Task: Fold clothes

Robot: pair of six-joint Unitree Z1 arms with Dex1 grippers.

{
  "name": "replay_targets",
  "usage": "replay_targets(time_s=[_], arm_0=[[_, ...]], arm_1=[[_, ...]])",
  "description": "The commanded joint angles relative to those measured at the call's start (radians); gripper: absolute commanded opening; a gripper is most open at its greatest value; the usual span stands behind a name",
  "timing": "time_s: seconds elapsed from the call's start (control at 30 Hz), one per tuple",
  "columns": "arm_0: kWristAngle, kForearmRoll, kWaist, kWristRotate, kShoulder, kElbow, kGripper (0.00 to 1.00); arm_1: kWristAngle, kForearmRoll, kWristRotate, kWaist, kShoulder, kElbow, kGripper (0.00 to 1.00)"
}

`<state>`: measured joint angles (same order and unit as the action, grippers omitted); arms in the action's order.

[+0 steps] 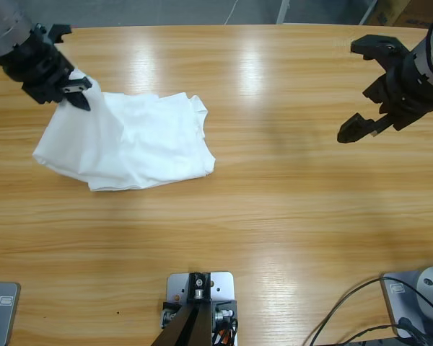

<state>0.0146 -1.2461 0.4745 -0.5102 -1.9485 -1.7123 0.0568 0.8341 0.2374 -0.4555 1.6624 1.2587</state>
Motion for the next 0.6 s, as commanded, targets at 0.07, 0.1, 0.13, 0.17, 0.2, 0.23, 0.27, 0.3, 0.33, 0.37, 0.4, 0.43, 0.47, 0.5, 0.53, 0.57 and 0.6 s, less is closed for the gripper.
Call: replay_targets(time_s=[0.07, 0.1, 0.13, 0.17, 0.2, 0.23, 0.27, 0.3, 0.33, 0.37, 0.4, 0.43, 0.47, 0.5, 0.53, 0.57, 0.6], arm_0=[[0.043, -0.098, 0.106, -0.005, -0.199, -0.192, 0.000], [0.045, -0.112, 0.120, -0.009, -0.225, -0.228, 0.000], [0.051, -0.122, 0.128, -0.014, -0.246, -0.256, 0.000], [0.055, -0.133, 0.136, -0.017, -0.268, -0.285, 0.000], [0.058, -0.143, 0.141, -0.020, -0.290, -0.309, 0.000], [0.064, -0.148, 0.144, -0.024, -0.306, -0.329, 0.000], [0.068, -0.152, 0.146, -0.030, -0.318, -0.347, 0.000], [0.071, -0.156, 0.147, -0.035, -0.328, -0.369, 0.000], [0.076, -0.163, 0.148, -0.040, -0.339, -0.392, 0.000], [0.079, -0.172, 0.149, -0.042, -0.351, -0.415, 0.000], [0.081, -0.177, 0.150, -0.045, -0.362, -0.437, 0.000], [0.084, -0.182, 0.151, -0.046, -0.372, -0.456, 0.000], [0.091, -0.191, 0.154, -0.048, -0.384, -0.483, 0.000], [0.096, -0.196, 0.159, -0.049, -0.394, -0.506, 0.000], [0.099, -0.205, 0.165, -0.051, -0.404, -0.529, 0.000], [0.106, -0.211, 0.171, -0.051, -0.414, -0.550, 0.000], [0.114, -0.214, 0.178, -0.052, -0.424, -0.567, 0.000]], arm_1=[[0.005, -0.028, 0.000, 0.015, 0.054, -0.053, 0.996], [0.005, -0.031, 0.000, 0.015, 0.054, -0.059, 0.996], [0.005, -0.033, 0.000, 0.015, 0.054, -0.065, 0.996], [0.005, -0.034, 0.000, 0.015, 0.052, -0.073, 0.996], [0.005, -0.035, 0.000, 0.015, 0.049, -0.081, 0.996], [0.005, -0.036, 0.000, 0.015, 0.046, -0.086, 0.996], [0.006, -0.036, 0.000, 0.015, 0.043, -0.091, 0.996], [0.006, -0.036, -0.001, 0.016, 0.042, -0.093, 0.996], [0.007, -0.036, -0.001, 0.015, 0.042, -0.094, 0.996], [0.008, -0.037, -0.002, 0.016, 0.044, -0.094, 0.996], [0.008, -0.039, -0.003, 0.015, 0.047, -0.094, 0.996], [0.006, -0.043, -0.003, 0.015, 0.051, -0.094, 0.996], [0.006, -0.045, -0.004, 0.016, 0.056, -0.094, 0.996], [0.006, -0.047, -0.004, 0.015, 0.060, -0.092, 0.996], [0.006, -0.051, -0.003, 0.016, 0.064, -0.091, 0.996], [0.006, -0.054, -0.003, 0.015, 0.068, -0.090, 0.996], [0.006, -0.055, -0.004, 0.015, 0.072, -0.087, 0.996]])
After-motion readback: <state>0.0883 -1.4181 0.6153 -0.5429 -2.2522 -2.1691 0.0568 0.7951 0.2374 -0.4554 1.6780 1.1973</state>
